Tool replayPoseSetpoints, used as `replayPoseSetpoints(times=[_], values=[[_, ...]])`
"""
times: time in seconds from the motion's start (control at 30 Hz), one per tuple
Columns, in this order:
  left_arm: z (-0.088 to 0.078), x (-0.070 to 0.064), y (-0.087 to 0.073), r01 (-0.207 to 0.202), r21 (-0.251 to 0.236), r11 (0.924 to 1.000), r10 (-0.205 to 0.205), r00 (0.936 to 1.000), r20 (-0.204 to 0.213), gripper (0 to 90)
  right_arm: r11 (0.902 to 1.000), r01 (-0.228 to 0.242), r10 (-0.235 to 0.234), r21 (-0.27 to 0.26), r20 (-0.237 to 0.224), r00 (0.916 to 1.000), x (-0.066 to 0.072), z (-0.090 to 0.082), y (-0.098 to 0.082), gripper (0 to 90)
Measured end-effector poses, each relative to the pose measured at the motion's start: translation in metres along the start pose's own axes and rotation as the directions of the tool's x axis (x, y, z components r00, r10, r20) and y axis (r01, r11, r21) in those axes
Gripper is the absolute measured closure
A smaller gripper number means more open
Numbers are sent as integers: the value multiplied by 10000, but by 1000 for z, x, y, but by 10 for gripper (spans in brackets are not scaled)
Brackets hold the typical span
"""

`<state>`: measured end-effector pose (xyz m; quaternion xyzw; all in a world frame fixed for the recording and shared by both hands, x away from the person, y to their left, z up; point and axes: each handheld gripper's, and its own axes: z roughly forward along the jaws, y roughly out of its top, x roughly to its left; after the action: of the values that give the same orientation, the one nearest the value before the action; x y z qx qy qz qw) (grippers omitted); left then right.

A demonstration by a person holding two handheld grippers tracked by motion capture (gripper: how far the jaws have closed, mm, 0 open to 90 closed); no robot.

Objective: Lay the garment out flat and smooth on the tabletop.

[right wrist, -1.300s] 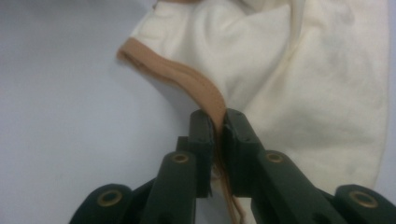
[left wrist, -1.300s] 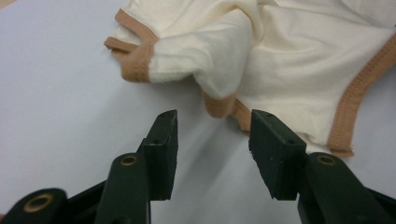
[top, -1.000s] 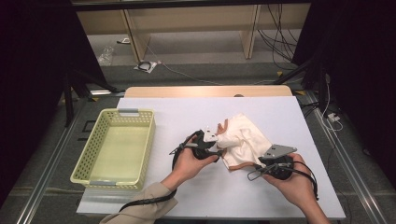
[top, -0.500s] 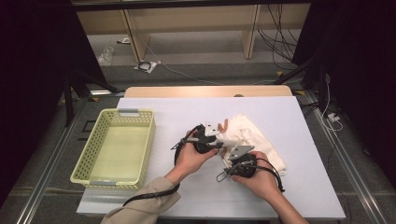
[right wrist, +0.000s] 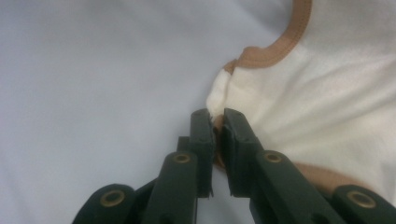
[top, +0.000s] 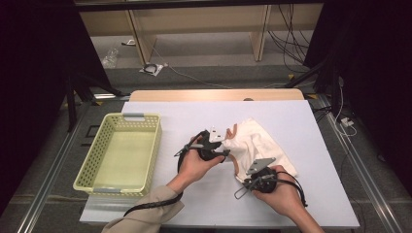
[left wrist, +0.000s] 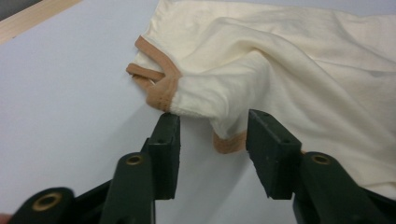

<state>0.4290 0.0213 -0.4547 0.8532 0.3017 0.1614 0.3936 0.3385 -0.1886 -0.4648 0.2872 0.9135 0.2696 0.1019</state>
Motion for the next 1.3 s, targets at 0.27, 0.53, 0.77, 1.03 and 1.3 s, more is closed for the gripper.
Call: replayPoseSetpoints(times=[0.27,0.53,0.77,1.03,1.3], values=[[-13,12,-8,644,-160,9978,-645,9979,-20,430,9996,-260,264,99,-423,9988,5,-19,-29,834],[-3,2,-5,407,572,9975,-435,9978,498,478,9971,-649,618,-405,-745,9953,5,-29,-34,690],[19,-6,-4,279,1241,9919,-375,9964,754,484,9686,-2108,2266,-1315,1195,9666,-23,-54,-47,615],[29,-9,-3,-58,1665,9860,-63,9974,715,578,8799,-4540,4751,-1401,2477,8444,-68,-55,-85,544],[34,-11,-1,131,2098,9777,-305,9963,799,724,8650,-4891,5008,-1116,2496,8288,-78,-43,-82,622]])
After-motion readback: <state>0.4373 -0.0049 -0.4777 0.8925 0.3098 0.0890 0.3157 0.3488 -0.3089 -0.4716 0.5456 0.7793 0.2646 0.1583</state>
